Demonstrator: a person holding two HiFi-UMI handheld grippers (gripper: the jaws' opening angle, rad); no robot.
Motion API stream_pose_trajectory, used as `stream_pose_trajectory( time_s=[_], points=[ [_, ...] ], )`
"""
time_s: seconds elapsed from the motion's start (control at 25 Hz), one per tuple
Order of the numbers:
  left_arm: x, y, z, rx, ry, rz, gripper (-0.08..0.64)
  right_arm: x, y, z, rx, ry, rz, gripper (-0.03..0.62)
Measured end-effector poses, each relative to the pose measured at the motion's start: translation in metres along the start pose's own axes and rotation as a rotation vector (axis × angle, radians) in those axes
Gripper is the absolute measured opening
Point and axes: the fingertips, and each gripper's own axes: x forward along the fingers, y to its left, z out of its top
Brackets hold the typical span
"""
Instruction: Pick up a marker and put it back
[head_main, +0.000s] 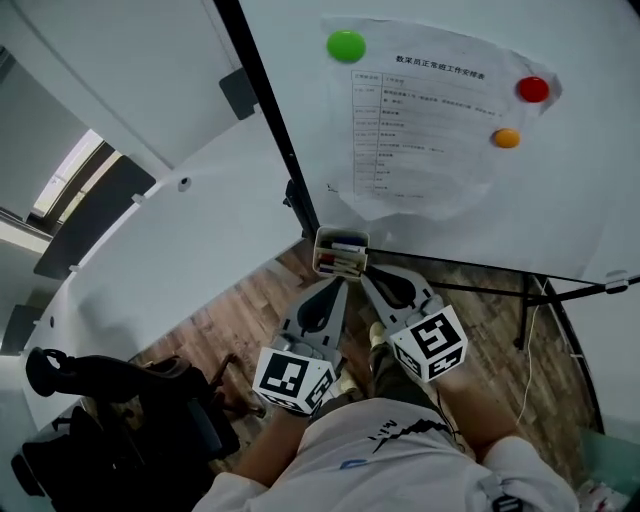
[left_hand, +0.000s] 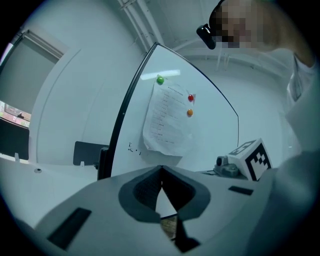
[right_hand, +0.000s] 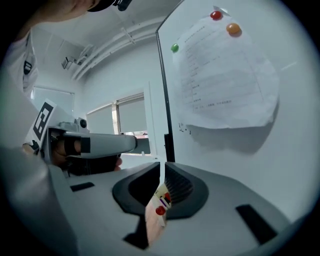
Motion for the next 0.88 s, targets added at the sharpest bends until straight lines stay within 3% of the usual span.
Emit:
stream_pose_trajectory(
  time_s=[0.52,0.88],
  points=[
    [-0.036,-0.032,0.041,0.014,-0.064,-0.090,0.011,-0.047,0.039,0.058,-0.005,-0.131,-0.015,0.021],
    [-0.060,-0.041,0.051,0.021,-0.084,-0.113,0.011,-0.060,0.058,0.072,-0.018,-0.156,-0.030,0.014]
  ],
)
